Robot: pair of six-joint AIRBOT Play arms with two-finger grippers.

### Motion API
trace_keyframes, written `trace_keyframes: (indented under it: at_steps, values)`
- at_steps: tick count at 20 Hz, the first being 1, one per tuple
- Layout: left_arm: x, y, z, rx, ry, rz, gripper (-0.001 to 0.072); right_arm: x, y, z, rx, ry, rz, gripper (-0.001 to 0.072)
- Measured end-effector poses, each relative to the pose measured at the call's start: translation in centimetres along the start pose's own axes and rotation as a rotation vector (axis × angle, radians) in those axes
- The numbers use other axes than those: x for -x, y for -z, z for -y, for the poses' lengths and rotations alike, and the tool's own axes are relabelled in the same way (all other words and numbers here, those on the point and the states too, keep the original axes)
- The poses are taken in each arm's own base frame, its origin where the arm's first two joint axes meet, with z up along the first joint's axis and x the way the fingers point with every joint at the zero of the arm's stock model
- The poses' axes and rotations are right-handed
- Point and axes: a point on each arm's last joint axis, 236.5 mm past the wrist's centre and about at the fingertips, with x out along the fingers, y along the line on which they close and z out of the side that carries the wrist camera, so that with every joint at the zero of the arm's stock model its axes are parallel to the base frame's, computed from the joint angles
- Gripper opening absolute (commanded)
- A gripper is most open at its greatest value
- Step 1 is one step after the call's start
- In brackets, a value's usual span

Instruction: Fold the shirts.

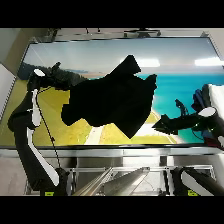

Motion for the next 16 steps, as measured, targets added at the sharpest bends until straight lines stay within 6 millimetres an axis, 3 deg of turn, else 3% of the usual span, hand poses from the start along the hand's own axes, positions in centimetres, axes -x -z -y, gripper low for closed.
trace_keyframes:
  at_steps: [3, 5, 6, 7, 11, 14, 15, 16]
  values:
    - [0.7, -0.4, -0.2, -0.020, -0.018, 0.005, 0.0025, -2.4, 1.5, -0.9, 0.037, 0.006, -0.013, 0.0269]
    - [2.1, -0.8, -0.2, -0.023, -0.017, 0.022, 0.0025, -4.0, 1.6, -1.2, 0.039, 0.024, 0.000, 0.0529]
    - [2.9, -1.0, -0.2, -0.020, -0.014, 0.032, 0.0026, -4.9, 1.5, -1.0, 0.031, 0.039, 0.004, 0.0439]
    - [3.6, -0.9, -0.4, -0.014, -0.008, 0.031, 0.0025, -5.7, 1.5, -0.9, 0.018, 0.050, 0.006, 0.0401]
    - [6.1, 0.5, -2.3, 0.047, 0.016, 0.024, 0.0025, -10.0, 1.7, -0.7, -0.054, 0.059, -0.011, 0.0402]
    - [7.1, 1.6, -3.1, 0.130, 0.094, 0.039, 0.0025, -13.5, 2.6, -2.5, -0.103, -0.024, -0.044, 0.0382]
    - [7.3, 1.9, -3.5, 0.154, 0.113, 0.045, 0.0025, -14.6, 2.6, -3.1, -0.113, -0.056, -0.044, 0.0324]
    - [7.6, 2.2, -3.7, 0.175, 0.135, 0.050, 0.0024, -15.4, 2.6, -3.6, -0.116, -0.086, -0.041, 0.0161]
